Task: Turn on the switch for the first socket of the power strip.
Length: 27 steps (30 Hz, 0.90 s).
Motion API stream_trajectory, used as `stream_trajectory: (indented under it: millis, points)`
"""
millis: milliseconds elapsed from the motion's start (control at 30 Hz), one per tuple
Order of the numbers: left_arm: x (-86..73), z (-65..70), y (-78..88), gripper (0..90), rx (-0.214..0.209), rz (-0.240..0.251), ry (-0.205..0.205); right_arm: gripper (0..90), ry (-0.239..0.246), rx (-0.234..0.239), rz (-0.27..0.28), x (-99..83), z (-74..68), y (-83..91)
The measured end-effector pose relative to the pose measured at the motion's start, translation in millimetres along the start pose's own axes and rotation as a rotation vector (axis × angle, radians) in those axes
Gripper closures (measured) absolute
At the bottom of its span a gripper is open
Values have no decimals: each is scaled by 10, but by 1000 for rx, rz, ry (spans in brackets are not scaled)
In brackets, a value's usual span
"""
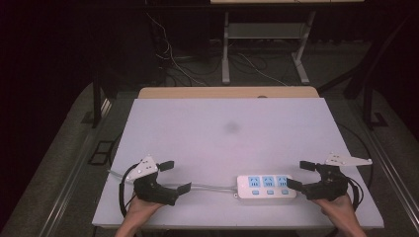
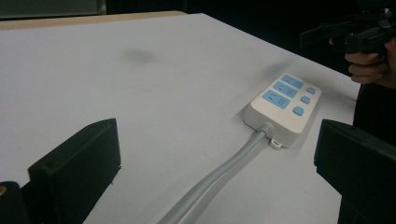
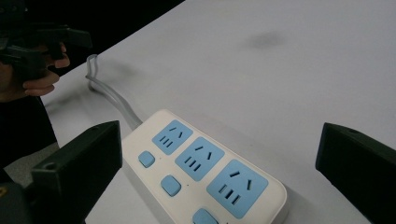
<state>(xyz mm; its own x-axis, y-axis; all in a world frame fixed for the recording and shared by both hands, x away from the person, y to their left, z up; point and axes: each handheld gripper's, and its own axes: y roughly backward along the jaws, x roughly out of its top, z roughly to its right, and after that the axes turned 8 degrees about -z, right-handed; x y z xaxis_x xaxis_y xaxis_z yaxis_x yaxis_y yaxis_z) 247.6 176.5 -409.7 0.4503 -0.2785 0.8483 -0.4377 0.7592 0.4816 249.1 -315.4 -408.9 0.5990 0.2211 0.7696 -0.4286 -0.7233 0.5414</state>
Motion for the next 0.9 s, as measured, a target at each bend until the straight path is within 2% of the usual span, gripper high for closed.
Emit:
stream_trajectory:
  millis: [600, 900]
  points:
    - [2, 12, -15, 0, -3, -5, 3, 3, 0, -11, -2, 1, -3, -3]
    - [-4, 18, -12, 0, 0, -6, 2, 4, 15, -15, -23, 30, -36, -6]
